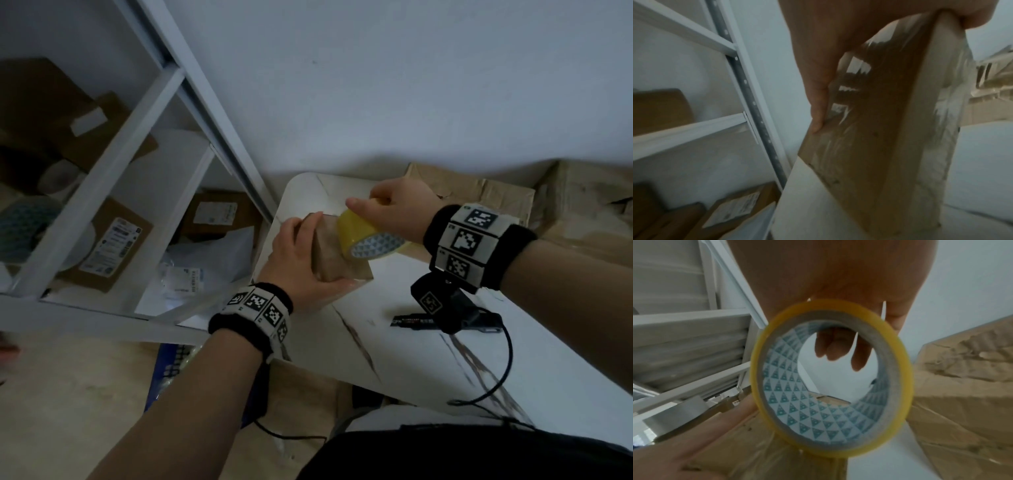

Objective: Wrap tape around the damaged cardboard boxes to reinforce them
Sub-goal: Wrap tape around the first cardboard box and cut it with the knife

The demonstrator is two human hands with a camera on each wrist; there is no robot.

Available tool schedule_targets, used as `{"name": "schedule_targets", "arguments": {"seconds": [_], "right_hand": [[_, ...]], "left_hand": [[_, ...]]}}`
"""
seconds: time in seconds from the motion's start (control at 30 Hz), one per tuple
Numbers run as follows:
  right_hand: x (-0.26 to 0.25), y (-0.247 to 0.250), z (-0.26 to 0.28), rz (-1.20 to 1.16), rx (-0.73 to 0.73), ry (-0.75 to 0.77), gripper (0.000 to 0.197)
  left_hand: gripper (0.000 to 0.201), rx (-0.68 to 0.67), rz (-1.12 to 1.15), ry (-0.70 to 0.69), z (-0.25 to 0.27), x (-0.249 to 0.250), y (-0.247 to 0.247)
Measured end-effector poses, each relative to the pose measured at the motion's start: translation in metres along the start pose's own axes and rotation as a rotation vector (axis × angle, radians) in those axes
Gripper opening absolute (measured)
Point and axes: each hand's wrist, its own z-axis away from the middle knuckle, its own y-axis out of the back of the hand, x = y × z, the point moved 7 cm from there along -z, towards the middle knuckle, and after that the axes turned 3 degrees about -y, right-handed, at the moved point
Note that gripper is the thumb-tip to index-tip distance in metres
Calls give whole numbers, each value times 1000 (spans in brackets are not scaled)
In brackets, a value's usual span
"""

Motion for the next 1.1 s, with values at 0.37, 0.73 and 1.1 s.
{"name": "schedule_targets", "arguments": {"seconds": [0.37, 0.73, 1.1], "right_hand": [[-24, -5, 4, 57, -22, 45, 54], [-33, 15, 2, 114, 16, 6, 61], [-37, 14, -1, 411, -29, 25, 62]], "left_hand": [[126, -78, -234, -41, -3, 19, 4], [121, 69, -62, -72, -4, 10, 1], [125, 83, 0, -58, 10, -9, 6]]}}
